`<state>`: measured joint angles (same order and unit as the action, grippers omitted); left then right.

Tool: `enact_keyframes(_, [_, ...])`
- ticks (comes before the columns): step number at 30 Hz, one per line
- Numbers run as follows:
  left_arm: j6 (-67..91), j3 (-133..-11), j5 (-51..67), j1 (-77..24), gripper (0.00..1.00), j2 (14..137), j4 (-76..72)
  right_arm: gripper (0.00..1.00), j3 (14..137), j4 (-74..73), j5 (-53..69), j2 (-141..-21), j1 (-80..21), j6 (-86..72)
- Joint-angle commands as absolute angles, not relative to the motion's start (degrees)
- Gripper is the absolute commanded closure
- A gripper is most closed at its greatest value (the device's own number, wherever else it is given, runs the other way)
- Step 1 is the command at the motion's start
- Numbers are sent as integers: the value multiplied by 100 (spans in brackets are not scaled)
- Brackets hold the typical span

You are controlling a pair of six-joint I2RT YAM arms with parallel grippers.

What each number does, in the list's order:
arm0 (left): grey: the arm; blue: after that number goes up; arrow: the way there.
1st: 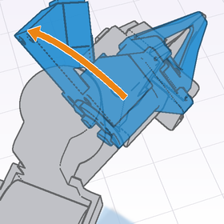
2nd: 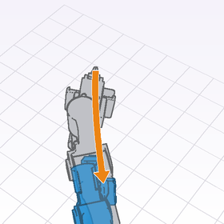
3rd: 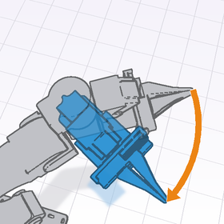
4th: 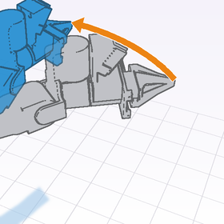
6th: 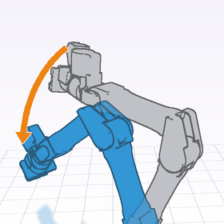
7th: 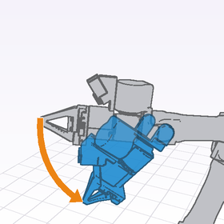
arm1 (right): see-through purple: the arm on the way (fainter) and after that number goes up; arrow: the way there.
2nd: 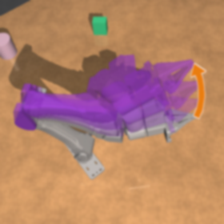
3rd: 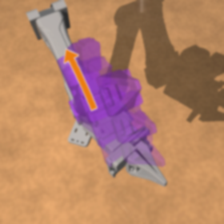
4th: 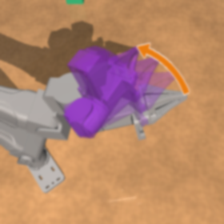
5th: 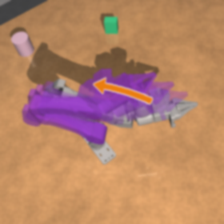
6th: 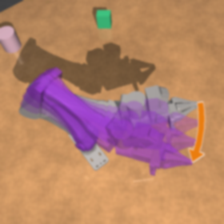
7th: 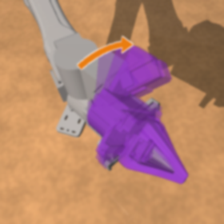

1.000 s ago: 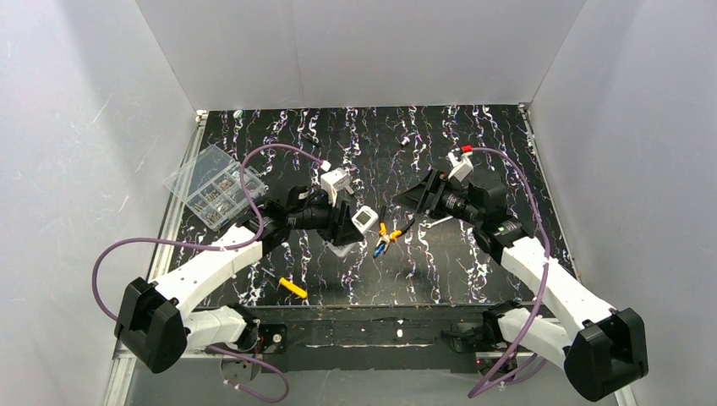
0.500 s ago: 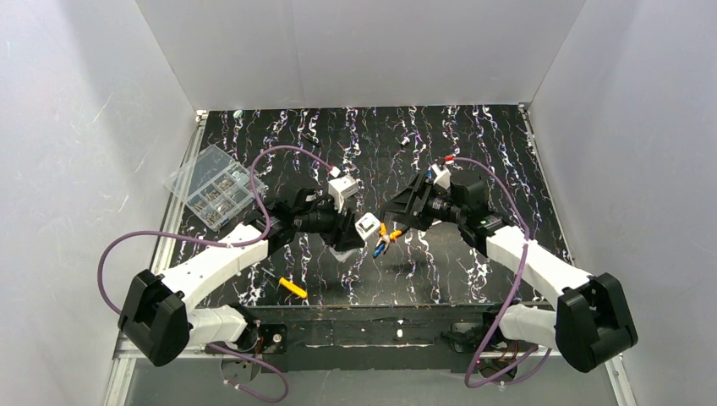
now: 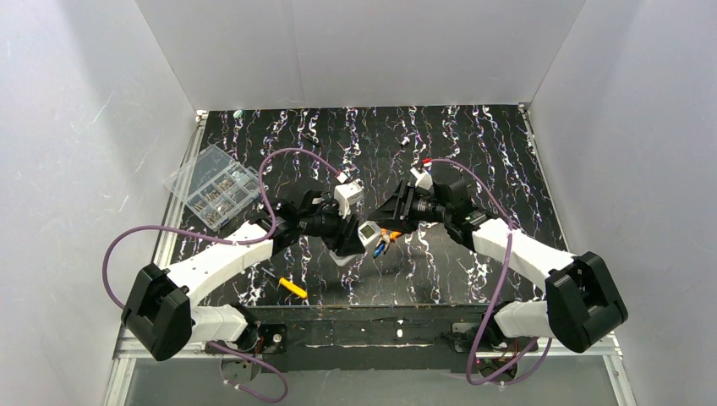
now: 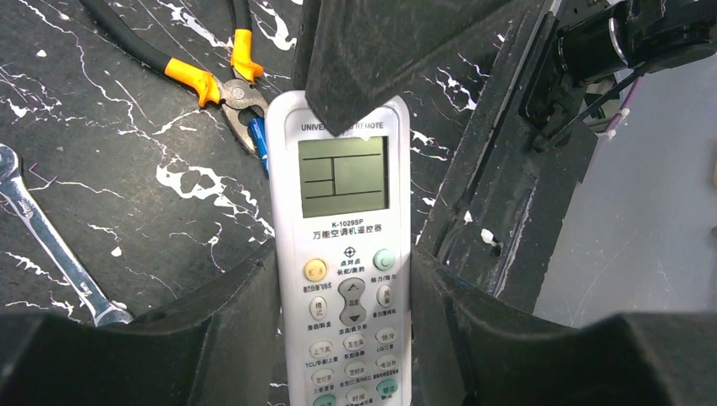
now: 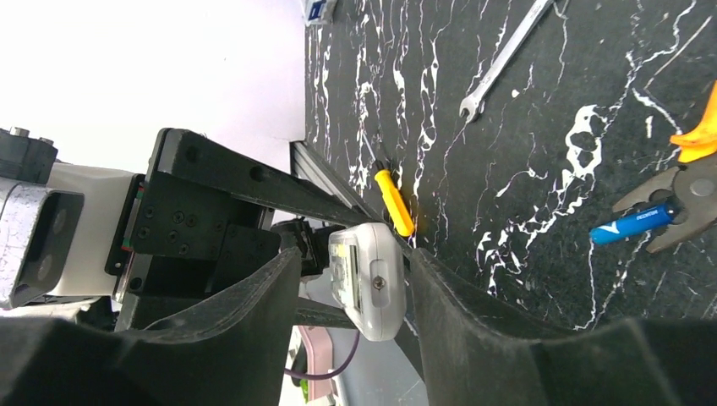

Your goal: Load the batteries into the remote control

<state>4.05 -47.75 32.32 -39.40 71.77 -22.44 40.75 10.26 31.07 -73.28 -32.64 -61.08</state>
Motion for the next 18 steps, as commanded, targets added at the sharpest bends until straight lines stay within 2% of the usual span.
enact_keyframes(1, [259, -5005, 3353, -3985, 98, 7112, -2069, 43, 4394, 1283, 3415, -7494, -3342, -5987])
enact_keyframes(8, [204, -5032, 3351, -3989, 96, 7086, -2002, 47, 4421, 1291, 3475, -7651, -3357, -5976])
enact_keyframes(15, [208, -4992, 3336, -3988, 95, 7095, -2051, 62, 4405, 1452, 3621, -7773, -3366, -6028])
enact_keyframes(18, [179, -5000, 3319, -3986, 91, 7095, -2036, 67, 4386, 1560, 3705, -7825, -3366, -6064])
